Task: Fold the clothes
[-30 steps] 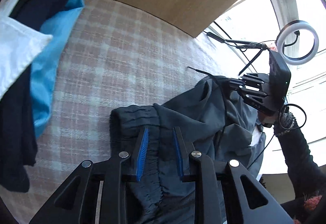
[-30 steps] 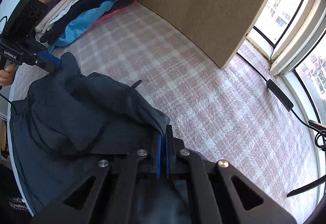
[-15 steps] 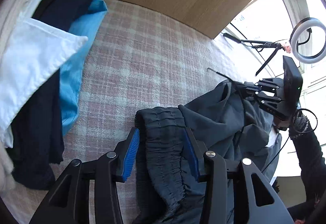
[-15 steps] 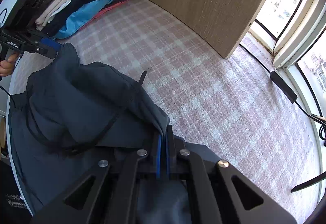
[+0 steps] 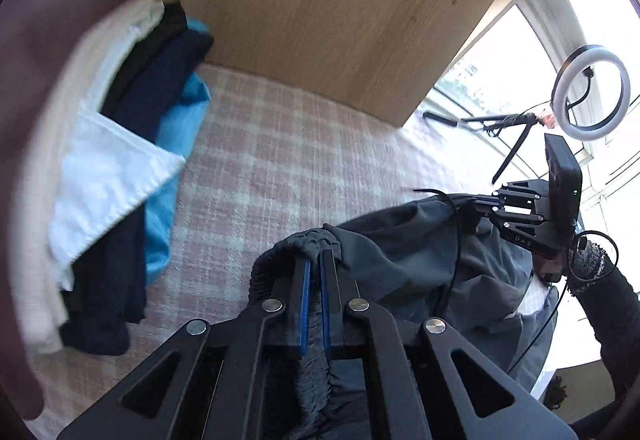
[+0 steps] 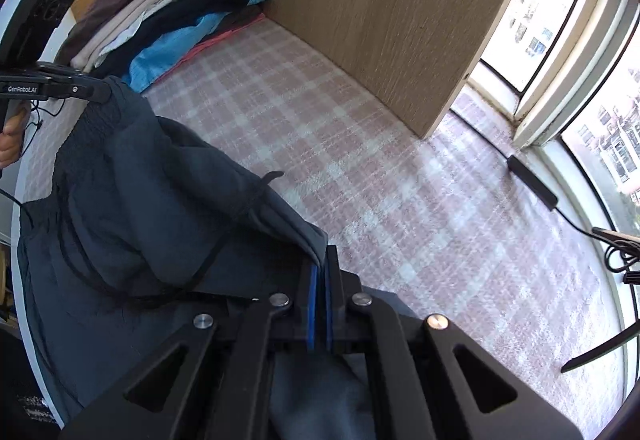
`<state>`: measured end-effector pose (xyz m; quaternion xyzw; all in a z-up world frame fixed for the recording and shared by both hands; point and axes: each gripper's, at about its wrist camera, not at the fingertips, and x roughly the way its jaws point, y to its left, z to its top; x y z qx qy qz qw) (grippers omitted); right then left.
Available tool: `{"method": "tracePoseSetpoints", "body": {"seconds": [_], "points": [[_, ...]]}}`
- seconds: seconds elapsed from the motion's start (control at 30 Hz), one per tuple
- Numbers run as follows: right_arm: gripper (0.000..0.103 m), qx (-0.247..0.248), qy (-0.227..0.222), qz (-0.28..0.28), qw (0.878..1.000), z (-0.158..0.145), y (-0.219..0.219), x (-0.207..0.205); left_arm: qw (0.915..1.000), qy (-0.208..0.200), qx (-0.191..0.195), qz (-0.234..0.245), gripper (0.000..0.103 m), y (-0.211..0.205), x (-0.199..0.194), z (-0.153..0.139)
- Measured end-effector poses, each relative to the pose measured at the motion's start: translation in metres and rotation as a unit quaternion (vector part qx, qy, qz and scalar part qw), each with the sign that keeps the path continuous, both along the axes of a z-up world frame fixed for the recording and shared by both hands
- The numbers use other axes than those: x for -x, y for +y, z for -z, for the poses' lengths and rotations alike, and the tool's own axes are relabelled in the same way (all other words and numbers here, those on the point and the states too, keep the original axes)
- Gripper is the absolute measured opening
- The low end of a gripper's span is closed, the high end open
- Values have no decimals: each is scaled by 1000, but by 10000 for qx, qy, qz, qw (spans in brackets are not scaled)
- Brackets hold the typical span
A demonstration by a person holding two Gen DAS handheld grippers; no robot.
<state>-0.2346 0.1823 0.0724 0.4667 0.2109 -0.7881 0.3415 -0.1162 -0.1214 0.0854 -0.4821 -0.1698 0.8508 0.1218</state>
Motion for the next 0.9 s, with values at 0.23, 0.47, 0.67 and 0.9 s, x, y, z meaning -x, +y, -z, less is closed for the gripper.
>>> {"method": "tracePoseSetpoints", "body": {"seconds": [0.23,0.47,0.67,0.9], "points": [[5,-537,53,721,9959,12,-20,61,9947,-263,993,-80,8,7,51,18],[23,-725,163,482,9961,-31,-14,30,9885,-241,1472,232,28,-2,18,-13],[32,311,403,1321,9899,-134,83,-32,9915,-512,1097,476,35,-27,-69,-26],[41,864,530,3145,9438,-155,202,-180,9876,-1356,447,651,45,-24,-150,36]]}}
